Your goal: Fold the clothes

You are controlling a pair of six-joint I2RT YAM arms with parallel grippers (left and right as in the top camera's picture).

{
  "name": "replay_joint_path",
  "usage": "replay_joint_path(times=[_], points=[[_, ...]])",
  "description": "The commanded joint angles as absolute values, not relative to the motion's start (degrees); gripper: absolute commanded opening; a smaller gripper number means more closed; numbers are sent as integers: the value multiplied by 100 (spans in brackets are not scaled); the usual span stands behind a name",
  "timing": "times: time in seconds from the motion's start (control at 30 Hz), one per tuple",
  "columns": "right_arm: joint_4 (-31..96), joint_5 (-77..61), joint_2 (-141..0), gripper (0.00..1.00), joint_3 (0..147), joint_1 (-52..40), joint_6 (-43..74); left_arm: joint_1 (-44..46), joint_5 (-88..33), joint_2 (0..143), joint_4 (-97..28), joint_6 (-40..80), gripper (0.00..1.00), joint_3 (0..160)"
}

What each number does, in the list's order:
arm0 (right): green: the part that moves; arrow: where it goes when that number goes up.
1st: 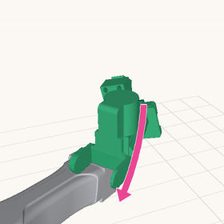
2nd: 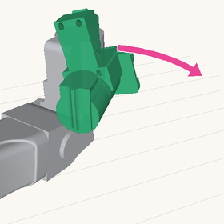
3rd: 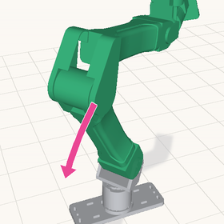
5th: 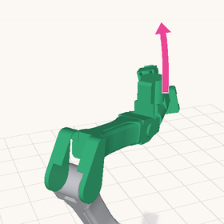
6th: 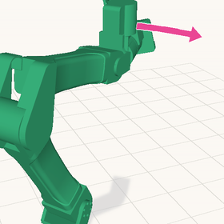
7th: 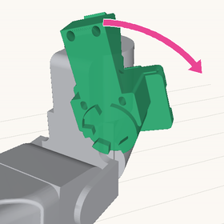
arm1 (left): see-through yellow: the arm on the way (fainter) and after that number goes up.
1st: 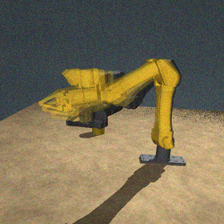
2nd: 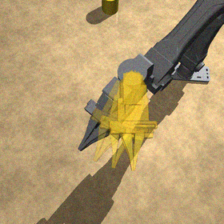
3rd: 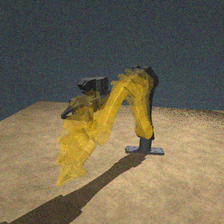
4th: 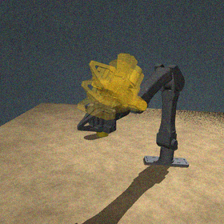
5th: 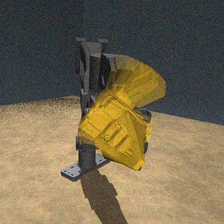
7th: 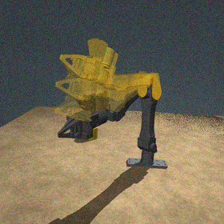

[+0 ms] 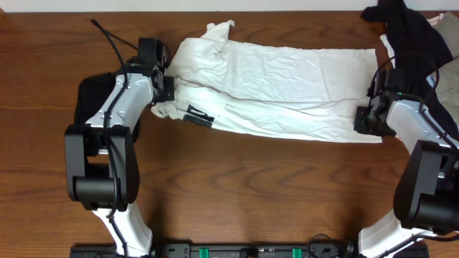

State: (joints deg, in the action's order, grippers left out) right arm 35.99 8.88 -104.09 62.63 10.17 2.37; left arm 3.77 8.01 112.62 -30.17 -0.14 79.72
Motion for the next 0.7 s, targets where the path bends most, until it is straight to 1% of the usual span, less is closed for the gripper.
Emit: replay_joint_path(times=[0.0, 0.1, 0.27, 0.3, 0.33, 0.37, 0.43, 0.5, 0.67], points=[[3603, 965, -10265, 17, 6289, 1050, 252, 346, 1664, 11288, -2770, -397, 6, 8090], [3603, 965, -10265, 17, 6289, 1050, 252, 344, 1662, 11295, -2620, -434, 6, 8090], [3601, 967, -10265, 16, 6289, 1050, 252, 329, 1662, 11306, -2729, -515, 7, 8073], [3601, 967, -10265, 17, 6289, 1050, 252, 322, 1662, 11308, -2781, -517, 10, 8068], [3601, 965, -10265, 17, 6289, 1050, 252, 309, 1664, 11310, -2823, -515, 16, 8064], [3603, 965, -10265, 17, 6289, 1050, 252, 292, 1664, 11310, -2842, -515, 25, 8044], [3603, 965, -10265, 17, 6289, 1050, 252, 270, 1664, 11310, -2904, -515, 38, 8014], [3610, 965, -10265, 17, 6289, 1050, 250, 252, 1662, 11310, -2971, -515, 47, 8009], [3621, 965, -10265, 17, 6289, 1050, 252, 311, 1616, 11061, -3183, -416, 47, 8014]])
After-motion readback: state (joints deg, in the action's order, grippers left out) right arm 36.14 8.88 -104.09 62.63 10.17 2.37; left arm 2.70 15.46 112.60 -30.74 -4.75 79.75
